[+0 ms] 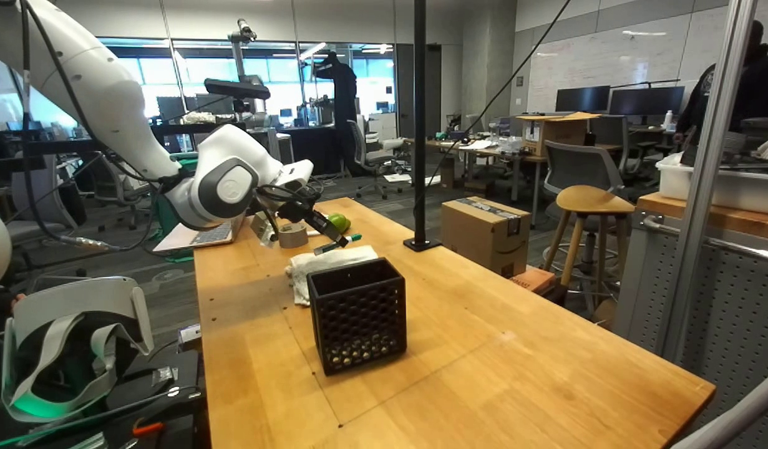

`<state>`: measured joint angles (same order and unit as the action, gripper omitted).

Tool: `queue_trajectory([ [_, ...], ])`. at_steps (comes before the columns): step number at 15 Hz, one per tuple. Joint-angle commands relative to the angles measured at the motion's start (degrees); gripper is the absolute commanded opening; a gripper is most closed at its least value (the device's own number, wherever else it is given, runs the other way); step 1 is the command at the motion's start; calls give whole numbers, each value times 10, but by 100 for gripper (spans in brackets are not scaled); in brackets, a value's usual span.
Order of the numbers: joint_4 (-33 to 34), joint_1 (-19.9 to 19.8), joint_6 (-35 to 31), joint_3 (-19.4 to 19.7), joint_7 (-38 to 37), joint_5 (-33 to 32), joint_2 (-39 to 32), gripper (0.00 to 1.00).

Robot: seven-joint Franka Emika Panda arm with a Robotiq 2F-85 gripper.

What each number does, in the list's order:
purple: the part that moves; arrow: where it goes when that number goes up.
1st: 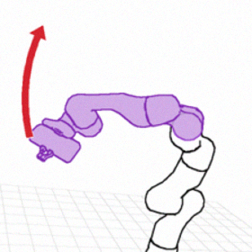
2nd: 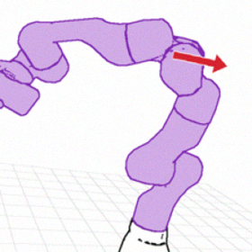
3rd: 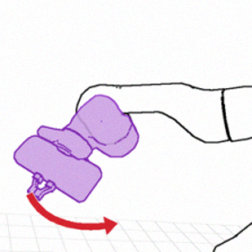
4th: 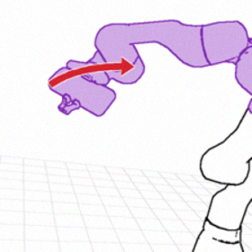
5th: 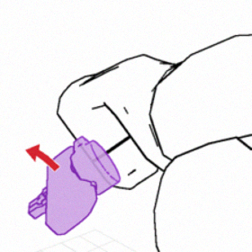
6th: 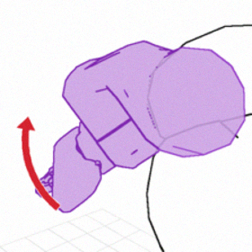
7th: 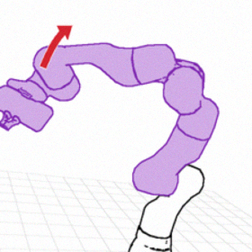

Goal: Put the marker on the cloth, fold the cloth and put it in the box

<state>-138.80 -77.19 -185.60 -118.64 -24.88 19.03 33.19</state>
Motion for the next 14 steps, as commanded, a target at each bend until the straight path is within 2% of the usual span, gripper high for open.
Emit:
queue_trajectory([
  [1,-11,-33,-28,-32,13,-15,-10,18],
  [4,-20,-45,-39,-71,12,-19,-8,19],
  [5,-20,-52,-41,-88,8,-19,-6,45],
  [6,-21,-58,-43,-101,8,-19,-7,46],
  [8,-23,-64,-47,-114,12,-21,-5,59],
  [12,-29,-59,-59,-96,13,-21,-8,90],
  [14,-38,-42,-71,-77,15,-20,-19,100],
])
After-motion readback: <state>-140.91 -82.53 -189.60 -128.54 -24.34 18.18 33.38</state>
